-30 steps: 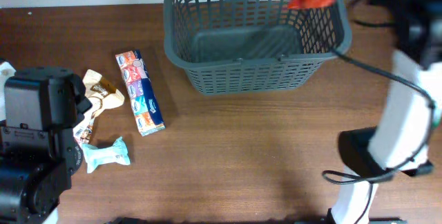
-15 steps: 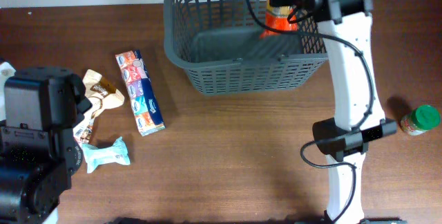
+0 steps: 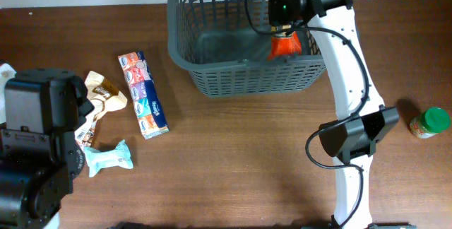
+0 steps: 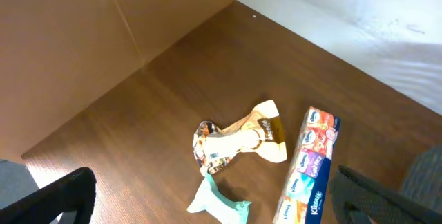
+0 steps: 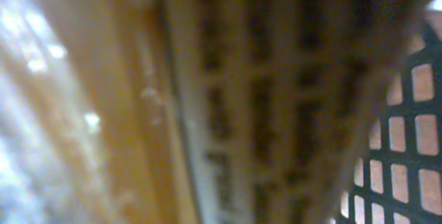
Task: Pack container
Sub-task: 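Carry the spaghetti package over the basket and release it inside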
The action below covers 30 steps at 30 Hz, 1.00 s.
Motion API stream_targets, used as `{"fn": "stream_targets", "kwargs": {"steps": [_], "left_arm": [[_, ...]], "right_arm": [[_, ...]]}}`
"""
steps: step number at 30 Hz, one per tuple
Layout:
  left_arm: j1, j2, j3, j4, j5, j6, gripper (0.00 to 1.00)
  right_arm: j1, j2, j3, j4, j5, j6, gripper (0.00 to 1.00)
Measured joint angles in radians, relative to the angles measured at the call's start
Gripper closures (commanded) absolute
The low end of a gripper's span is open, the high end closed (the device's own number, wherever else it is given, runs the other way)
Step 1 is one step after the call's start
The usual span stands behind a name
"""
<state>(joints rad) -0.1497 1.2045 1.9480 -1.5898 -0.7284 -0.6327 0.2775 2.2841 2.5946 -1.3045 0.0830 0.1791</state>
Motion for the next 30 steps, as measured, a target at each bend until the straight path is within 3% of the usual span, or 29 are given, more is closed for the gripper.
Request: {"fn": "stream_targets", "kwargs": {"steps": [4,8,15,30], "left_arm": [[0.000,0.000,0.000,0.000,0.000,0.000,0.00],[0.000,0.000,0.000,0.000,0.000,0.000,0.00],[0.000,0.000,0.000,0.000,0.000,0.000,0.00],[0.000,0.000,0.000,0.000,0.000,0.000,0.00]], "right_arm": [[0.000,0.000,-0.034,0.002,0.000,0.000,0.95],[0.000,0.000,-0.057,0.002,0.000,0.000,0.70],[0.000,0.000,-0.060,0.005,0.005,-0.005,0.52],[-0.017,-0.002,-0.047,0.021,0.026,-0.007,0.48]]}}
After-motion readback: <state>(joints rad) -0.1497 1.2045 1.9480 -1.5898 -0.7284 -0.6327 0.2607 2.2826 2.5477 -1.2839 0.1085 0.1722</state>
